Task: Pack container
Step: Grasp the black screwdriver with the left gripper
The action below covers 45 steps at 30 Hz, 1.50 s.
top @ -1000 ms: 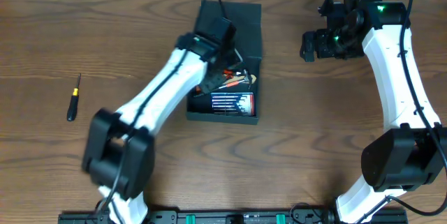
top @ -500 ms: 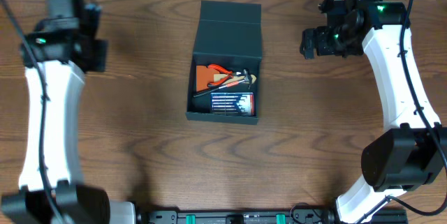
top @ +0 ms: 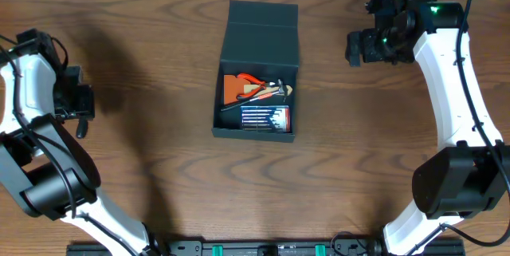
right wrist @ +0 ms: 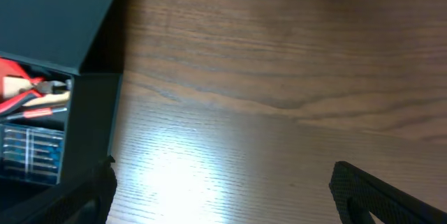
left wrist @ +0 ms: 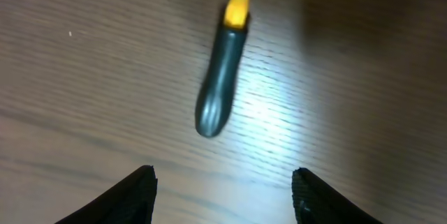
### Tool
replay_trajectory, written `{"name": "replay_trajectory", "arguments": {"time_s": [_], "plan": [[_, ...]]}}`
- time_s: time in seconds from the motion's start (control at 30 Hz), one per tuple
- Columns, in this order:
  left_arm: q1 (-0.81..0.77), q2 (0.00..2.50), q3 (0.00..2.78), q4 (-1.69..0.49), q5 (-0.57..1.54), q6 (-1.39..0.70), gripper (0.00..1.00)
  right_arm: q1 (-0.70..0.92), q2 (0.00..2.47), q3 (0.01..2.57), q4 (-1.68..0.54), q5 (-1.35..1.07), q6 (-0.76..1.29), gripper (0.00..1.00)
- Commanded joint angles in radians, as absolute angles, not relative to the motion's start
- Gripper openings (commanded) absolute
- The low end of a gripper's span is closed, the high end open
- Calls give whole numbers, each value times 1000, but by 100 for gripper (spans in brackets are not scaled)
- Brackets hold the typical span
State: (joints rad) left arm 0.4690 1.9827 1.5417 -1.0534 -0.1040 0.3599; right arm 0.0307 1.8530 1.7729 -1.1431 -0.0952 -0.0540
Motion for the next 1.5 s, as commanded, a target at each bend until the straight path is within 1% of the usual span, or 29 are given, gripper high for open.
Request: {"name": "replay_trajectory", "arguments": {"time_s": [0.0, 0.1, 0.17, 0.3, 0.4, 0.8, 0.97, 1.0, 1.07, 1.1, 1.3, 1.37, 1.47], "plan": [[485, 2033, 1541, -1044, -89, 451, 61, 26, 1859, 1780, -1142, -71, -42, 99], [495, 2065, 1541, -1028, -89, 505, 60, 26, 1859, 1780, -1144, -70, -42, 99], [497, 2086, 1541, -1016, -89, 538, 58, 26, 1859, 1780, -1145, -71, -42, 99], [500, 2114, 1541, -1001, -89, 550, 56, 26, 1859, 1780, -1153, -70, -42, 99], [501, 2125, 1541, -996, -89, 591, 52, 26, 1859, 1780, -1158, -71, -41, 99], [531, 2179, 1541, -958, -85, 609, 49, 26, 1859, 1780, -1197, -71, -41, 99], [535, 2183, 1541, -960, -85, 608, 41, 26, 1859, 1780, -1197, -71, -41, 99], [535, 2183, 1541, -961, -85, 602, 36, 26, 1859, 1780, -1197, -71, -41, 99], [529, 2179, 1548, -973, -85, 559, 12, 26, 1859, 1780, -1196, -71, -41, 99], [524, 2176, 1557, -987, -85, 546, 6, 26, 1859, 1780, -1195, -71, -41, 99], [414, 2099, 1737, -1173, -86, 545, 6, 26, 1859, 1780, -1158, -72, -37, 99], [340, 2047, 1847, -1269, -86, 545, 6, 26, 1859, 1780, -1142, -72, -18, 99], [208, 1964, 1968, -1356, -86, 546, 6, 26, 1859, 1780, -1125, -72, 12, 99]]}}
